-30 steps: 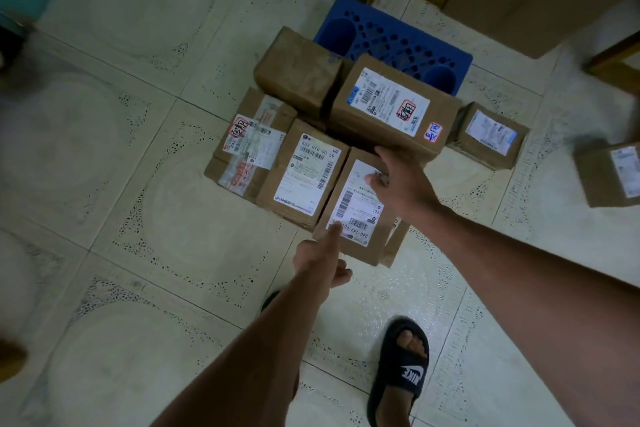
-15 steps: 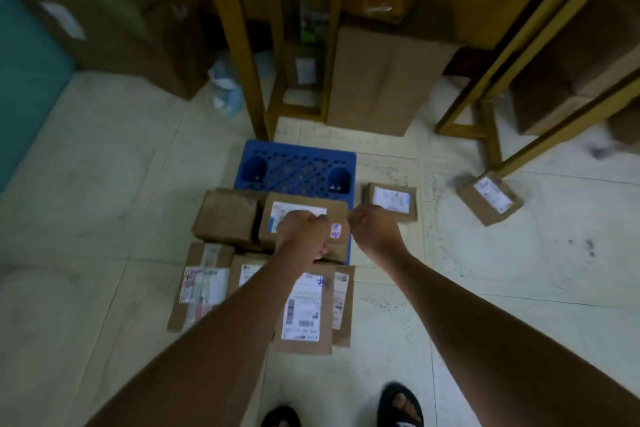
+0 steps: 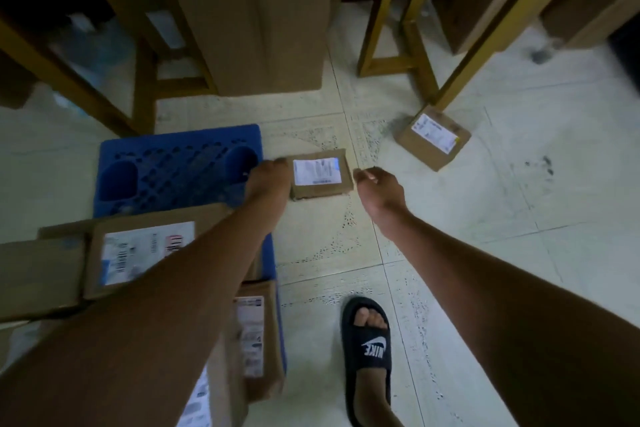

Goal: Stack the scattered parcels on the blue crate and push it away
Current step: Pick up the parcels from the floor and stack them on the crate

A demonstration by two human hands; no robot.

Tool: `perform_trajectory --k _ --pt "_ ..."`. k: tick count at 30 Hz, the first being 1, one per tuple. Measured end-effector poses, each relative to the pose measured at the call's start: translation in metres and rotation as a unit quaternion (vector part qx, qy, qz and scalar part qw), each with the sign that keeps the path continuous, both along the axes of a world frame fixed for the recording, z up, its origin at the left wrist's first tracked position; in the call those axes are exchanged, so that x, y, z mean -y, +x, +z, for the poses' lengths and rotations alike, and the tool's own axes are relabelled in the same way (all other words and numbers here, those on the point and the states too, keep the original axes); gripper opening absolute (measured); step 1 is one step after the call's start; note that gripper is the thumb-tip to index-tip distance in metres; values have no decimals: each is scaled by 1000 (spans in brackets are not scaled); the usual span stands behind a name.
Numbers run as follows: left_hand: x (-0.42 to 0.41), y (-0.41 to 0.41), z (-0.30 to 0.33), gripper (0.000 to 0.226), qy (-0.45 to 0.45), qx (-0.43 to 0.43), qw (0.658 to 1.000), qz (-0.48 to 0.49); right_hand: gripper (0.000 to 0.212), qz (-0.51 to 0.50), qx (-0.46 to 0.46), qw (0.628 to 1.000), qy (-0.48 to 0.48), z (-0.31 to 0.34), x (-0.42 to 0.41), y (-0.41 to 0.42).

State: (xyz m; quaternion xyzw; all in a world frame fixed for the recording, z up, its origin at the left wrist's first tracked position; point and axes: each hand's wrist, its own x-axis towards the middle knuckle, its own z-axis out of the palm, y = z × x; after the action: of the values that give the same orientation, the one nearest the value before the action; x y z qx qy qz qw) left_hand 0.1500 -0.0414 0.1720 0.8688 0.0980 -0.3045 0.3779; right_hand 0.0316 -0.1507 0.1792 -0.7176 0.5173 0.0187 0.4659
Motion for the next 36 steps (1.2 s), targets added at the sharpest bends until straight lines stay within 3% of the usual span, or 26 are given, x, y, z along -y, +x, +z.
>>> perform_trajectory --k 4,9,15,18,25,27,30,36 --pt "41 11 -79 41 33 60 997 -29 51 -46 8 998 29 -99 43 13" --pt "55 34 -192 45 8 -7 998 68 58 -57 1 997 51 -204 72 32" --pt "63 43 -262 37 5 -43 998 53 65 -38 32 989 138 -268 79 64" --pt "64 38 -268 41 -37 -66 995 64 51 -37 54 983 174 -272 72 68" --pt "58 29 -174 43 -44 -76 993 72 34 -69 66 979 182 -189 57 46" --pt "53 28 -131 48 -51 -76 994 65 29 -80 78 977 183 -145 53 46" --pt "37 33 -64 55 -52 -55 996 53 38 -70 85 982 152 -74 43 51" --pt "-40 62 89 52 -74 12 997 28 35 -57 131 986 87 81 -17 77"
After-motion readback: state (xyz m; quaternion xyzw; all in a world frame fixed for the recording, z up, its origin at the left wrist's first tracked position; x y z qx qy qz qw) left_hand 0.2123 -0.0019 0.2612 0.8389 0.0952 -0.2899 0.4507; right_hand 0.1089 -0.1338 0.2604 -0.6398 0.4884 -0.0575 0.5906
